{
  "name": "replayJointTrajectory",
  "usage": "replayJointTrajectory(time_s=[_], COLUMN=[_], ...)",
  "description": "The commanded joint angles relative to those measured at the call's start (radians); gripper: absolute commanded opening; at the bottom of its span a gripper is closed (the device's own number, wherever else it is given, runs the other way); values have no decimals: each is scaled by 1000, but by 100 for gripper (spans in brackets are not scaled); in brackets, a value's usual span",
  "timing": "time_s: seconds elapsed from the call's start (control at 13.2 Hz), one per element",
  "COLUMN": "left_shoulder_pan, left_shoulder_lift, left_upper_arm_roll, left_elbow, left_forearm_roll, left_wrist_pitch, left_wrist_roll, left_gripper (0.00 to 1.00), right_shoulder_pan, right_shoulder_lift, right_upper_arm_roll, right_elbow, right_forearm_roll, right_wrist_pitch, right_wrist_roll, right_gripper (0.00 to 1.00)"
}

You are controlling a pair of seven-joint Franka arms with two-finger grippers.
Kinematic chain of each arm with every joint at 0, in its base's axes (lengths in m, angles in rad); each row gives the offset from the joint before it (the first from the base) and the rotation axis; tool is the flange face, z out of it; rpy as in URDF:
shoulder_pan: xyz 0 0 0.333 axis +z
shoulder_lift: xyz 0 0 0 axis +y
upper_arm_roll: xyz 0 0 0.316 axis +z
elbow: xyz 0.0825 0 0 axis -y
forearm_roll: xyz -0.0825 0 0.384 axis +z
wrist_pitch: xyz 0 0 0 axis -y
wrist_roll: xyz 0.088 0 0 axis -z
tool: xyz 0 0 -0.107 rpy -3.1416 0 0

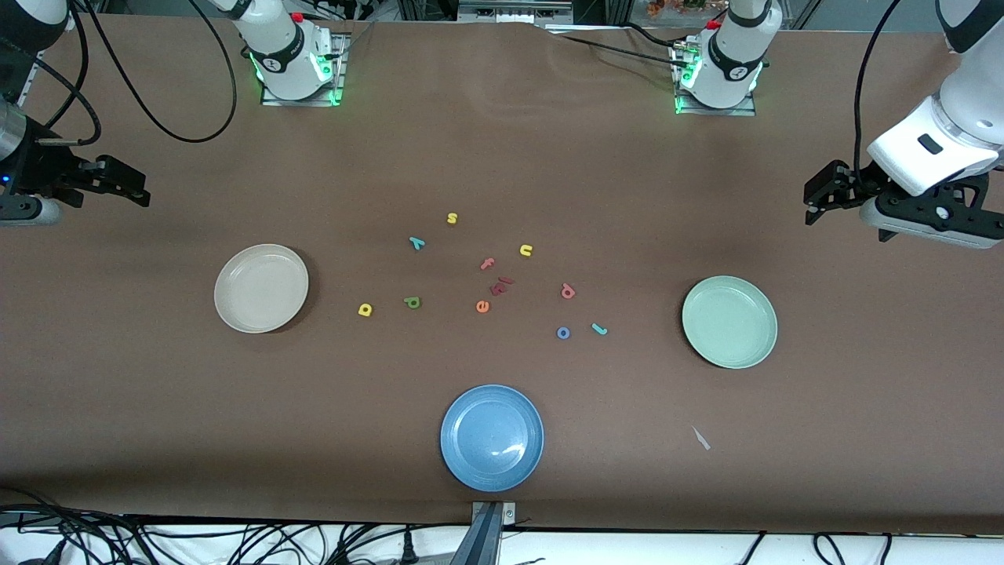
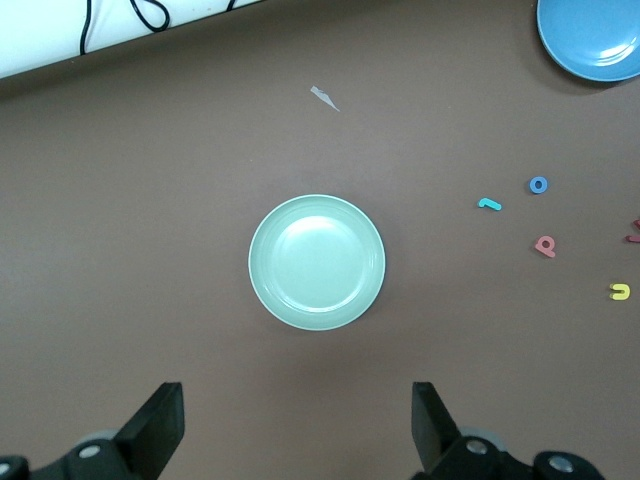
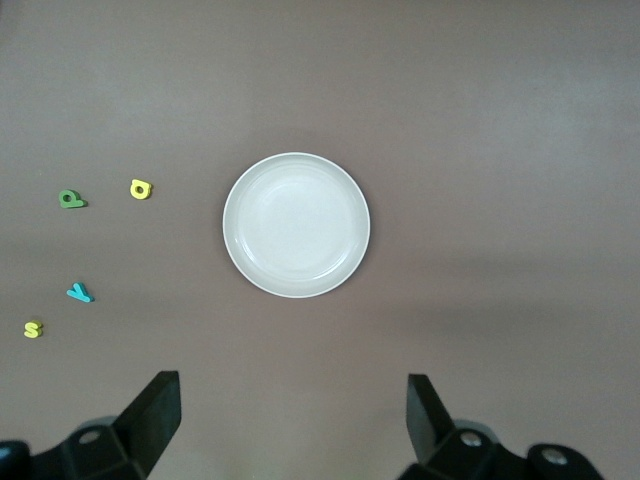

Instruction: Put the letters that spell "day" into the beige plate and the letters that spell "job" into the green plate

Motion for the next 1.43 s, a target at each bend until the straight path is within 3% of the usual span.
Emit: replayJointTrajectory(time_s=[0.0, 1.36], left_shoulder_pan=[4, -2], left_shoulder_lift=[14, 57], left_upper_arm_roll=[0, -6], left_elbow=[33, 27], left_forearm_roll=[-11, -17], left_wrist_pitch=[-24, -28], left_wrist_roll=[8, 3], left_gripper=[100, 100], right_shoulder_pan=[-5, 6], right_shoulder_lift=[0, 6], right_upper_arm_roll=[6, 8], right_elbow=[6, -1], right_forearm_roll=[-3, -1], right_wrist_pitch=[-7, -10], right_wrist_roll=[-1, -3], right_gripper=[100, 100])
